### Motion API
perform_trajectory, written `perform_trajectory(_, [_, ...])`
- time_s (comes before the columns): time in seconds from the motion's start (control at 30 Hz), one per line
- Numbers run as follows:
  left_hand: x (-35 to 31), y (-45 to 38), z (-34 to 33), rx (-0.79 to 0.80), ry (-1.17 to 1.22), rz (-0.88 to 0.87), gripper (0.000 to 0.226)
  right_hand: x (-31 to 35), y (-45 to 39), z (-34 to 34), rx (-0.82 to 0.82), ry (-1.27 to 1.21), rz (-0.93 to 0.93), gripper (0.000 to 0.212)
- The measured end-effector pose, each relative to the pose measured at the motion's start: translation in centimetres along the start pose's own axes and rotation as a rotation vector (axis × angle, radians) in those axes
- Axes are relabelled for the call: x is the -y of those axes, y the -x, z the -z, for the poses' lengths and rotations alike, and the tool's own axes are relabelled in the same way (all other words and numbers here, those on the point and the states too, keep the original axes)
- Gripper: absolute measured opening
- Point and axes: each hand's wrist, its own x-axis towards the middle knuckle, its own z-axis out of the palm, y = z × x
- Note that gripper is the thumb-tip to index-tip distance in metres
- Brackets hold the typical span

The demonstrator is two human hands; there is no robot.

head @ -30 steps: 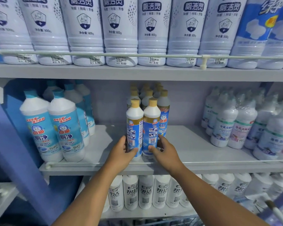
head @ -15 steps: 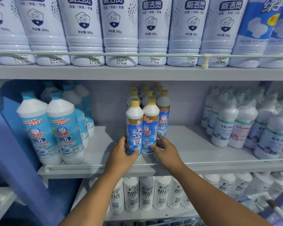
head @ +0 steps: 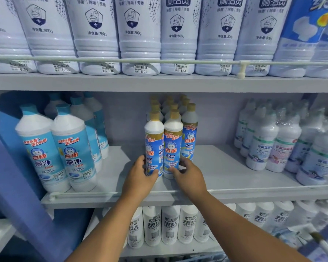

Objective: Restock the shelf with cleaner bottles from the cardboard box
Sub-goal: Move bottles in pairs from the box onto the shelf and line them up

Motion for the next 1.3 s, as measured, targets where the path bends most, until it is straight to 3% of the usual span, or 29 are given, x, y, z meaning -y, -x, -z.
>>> perform_trajectory(0.17, [-0.2,-0.7,0.0,-0.033,0.028,0.011,0.041,0.3,-0.5,-0.3,-0.030,0.098,0.007,0.052])
perform_trajectory(0.4, [0.4,-1.4,-0.2,-0.032,0.020,-0.001,0.044,-0.5,-0.7,-1.0,-0.057,0.132,0.083,0.035])
perform_trajectory(1.3, [0.3,-1.4,-0.5,-0.014,0.119,0.021,0.053,-1.0,-0.5,-0.9,-0.076,0.173,0.124,0.041])
